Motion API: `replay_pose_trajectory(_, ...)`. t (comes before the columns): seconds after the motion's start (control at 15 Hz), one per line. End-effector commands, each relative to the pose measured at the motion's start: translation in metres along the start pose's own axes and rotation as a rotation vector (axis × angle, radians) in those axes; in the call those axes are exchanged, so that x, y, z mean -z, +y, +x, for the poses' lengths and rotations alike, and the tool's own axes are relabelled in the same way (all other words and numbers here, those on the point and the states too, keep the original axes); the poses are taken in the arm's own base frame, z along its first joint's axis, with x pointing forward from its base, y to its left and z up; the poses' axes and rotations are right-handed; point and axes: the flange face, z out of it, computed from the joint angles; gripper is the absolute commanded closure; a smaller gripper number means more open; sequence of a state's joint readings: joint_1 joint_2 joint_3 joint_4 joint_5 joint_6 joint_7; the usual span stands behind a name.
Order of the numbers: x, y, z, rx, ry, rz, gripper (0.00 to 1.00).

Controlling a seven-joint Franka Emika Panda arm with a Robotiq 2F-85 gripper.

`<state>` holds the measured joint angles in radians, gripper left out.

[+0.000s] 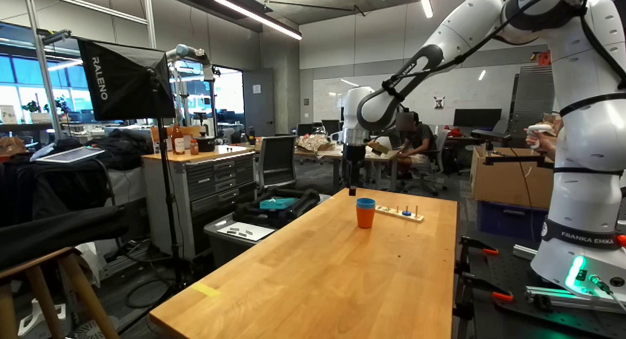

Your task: Put the blue cup in the orange cup

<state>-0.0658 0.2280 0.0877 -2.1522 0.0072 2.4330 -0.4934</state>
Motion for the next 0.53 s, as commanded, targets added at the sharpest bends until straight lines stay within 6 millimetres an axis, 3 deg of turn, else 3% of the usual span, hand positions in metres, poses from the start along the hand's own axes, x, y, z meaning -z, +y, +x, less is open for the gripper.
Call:
replay_pose_trajectory(0.0, 0.036, 0.009, 0.016, 0.003, -0.001, -0.010, 0.00)
replay_pose_trajectory(0.2, 0.057, 0.020, 0.023, -0.009, 0.001, -0.031, 0.00)
replay_pose_trajectory(0.27, 0.037, 0.014, 0.019, -0.003, 0.016, -0.016, 0.00)
replay_pose_trajectory(0.47, 0.036, 0.015, 0.018, -0.004, 0.010, -0.013, 0.00)
